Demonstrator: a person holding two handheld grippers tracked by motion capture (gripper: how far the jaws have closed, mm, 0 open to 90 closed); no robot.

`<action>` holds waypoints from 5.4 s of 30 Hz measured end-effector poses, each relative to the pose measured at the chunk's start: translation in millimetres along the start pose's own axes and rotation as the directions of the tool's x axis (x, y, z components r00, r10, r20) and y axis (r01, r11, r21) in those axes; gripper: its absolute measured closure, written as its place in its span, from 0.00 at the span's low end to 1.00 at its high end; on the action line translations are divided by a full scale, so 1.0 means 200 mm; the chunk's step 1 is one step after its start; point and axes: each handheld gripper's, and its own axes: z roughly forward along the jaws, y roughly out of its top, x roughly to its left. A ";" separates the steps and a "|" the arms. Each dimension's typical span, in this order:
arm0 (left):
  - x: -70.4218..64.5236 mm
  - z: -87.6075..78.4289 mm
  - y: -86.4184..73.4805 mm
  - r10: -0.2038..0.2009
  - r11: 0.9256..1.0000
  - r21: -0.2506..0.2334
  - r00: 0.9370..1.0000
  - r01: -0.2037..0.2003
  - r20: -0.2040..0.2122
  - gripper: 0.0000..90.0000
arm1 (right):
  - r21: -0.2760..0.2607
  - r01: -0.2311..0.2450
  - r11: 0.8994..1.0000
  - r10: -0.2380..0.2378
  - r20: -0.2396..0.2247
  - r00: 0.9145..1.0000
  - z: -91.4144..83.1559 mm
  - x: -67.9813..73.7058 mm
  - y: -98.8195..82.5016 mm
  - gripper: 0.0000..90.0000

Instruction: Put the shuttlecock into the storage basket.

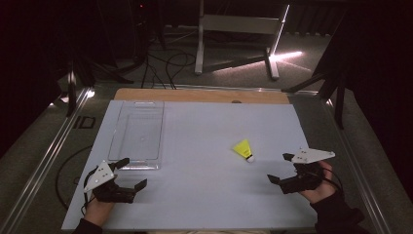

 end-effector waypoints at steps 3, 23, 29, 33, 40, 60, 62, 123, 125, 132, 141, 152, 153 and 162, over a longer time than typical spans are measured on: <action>0.00 0.00 0.00 0.001 1.000 0.000 1.000 -0.001 -0.001 0.00 | 0.031 0.008 1.000 -0.007 -0.002 1.000 0.01 0.00 0.01 0.08; 0.00 0.00 0.00 0.000 1.000 -0.002 1.000 0.000 0.001 0.00 | 0.279 -0.015 0.960 0.022 -0.022 1.000 0.14 -0.04 0.07 0.09; 0.00 0.00 0.00 0.000 1.000 -0.002 1.000 0.000 0.001 0.00 | 0.308 -0.022 0.951 0.030 -0.022 0.999 0.15 -0.05 0.07 0.10; 0.00 0.00 0.00 0.000 1.000 -0.001 1.000 0.000 0.001 0.00 | 0.337 -0.027 0.941 0.037 -0.023 0.999 0.17 -0.06 0.08 0.10; 0.00 0.00 0.00 0.000 1.000 -0.001 1.000 0.000 0.001 0.00 | 0.390 -0.018 0.921 0.036 -0.038 0.999 0.19 -0.07 0.10 0.10; 0.00 0.00 0.00 -0.002 1.000 -0.004 1.000 0.002 0.000 0.00 | 0.436 0.063 0.898 -0.028 -0.086 0.996 0.25 -0.12 0.19 0.15; 0.00 0.00 0.00 -0.004 1.000 -0.005 1.000 0.004 0.001 0.00 | 0.426 0.090 0.900 -0.047 -0.110 0.993 0.26 -0.12 0.20 0.16; 0.01 0.00 0.00 -0.013 1.000 0.001 1.000 0.013 0.015 0.00 | 0.425 -0.044 0.904 0.065 -0.037 0.997 0.65 -0.19 0.26 0.25; 0.01 0.00 0.00 -0.013 1.000 0.000 1.000 0.013 0.015 0.00 | 0.433 -0.052 0.900 0.068 -0.022 0.997 0.65 -0.19 0.26 0.27; 0.01 0.00 0.00 -0.012 1.000 0.003 1.000 0.012 0.016 0.00 | 0.464 -0.099 0.880 0.099 0.025 0.995 0.68 -0.19 0.25 0.40; 0.01 0.00 0.00 -0.011 1.000 0.004 1.000 0.011 0.015 0.00 | 0.502 -0.124 0.856 0.115 0.048 0.992 0.71 -0.18 0.24 0.47; 0.01 0.00 0.00 -0.012 1.000 0.004 1.000 0.012 0.015 0.00 | 0.565 -0.155 0.811 0.118 0.102 0.988 0.77 -0.17 0.23 0.58; 0.01 0.00 0.00 -0.012 1.000 0.004 1.000 0.011 0.016 0.00 | 0.566 -0.160 0.808 0.123 0.104 0.987 0.77 -0.17 0.23 0.59; 0.01 0.00 0.00 -0.012 1.000 0.005 1.000 0.012 0.015 0.00 | 0.585 -0.153 0.796 0.121 0.093 0.988 0.79 -0.17 0.24 0.71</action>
